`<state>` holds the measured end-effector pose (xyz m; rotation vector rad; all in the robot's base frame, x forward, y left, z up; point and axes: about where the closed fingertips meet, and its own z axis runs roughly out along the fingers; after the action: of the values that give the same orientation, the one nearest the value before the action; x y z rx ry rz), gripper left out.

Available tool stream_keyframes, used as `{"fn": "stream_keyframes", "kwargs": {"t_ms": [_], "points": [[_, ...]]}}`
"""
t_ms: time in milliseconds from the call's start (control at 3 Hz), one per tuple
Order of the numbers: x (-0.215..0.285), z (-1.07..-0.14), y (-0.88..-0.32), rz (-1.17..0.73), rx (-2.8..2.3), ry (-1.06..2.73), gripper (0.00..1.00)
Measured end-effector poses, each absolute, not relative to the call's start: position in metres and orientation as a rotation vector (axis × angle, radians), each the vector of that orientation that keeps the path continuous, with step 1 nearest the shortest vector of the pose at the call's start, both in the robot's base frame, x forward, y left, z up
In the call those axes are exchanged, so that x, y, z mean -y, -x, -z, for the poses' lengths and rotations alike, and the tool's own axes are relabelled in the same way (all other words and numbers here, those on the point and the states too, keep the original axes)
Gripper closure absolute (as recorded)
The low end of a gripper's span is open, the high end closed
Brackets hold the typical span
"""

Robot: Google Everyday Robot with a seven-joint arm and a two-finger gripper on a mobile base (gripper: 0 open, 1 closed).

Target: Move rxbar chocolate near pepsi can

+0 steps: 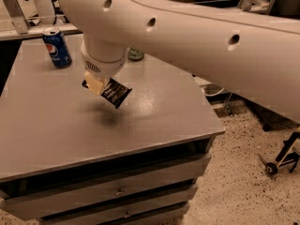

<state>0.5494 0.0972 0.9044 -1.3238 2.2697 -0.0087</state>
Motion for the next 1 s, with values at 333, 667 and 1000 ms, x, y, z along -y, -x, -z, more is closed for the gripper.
{"fn": "stream_keyframes", "kwargs": {"t_ms": [333, 667, 1000], "points": [[-0.097, -0.904, -0.549, 0.009, -2.270, 1.324, 1.00], [-0.135, -0.915, -0.590, -0.041, -2.168, 1.323, 1.00], [-0.167, -0.910, -0.630, -0.106, -2.125, 1.316, 1.00]]}}
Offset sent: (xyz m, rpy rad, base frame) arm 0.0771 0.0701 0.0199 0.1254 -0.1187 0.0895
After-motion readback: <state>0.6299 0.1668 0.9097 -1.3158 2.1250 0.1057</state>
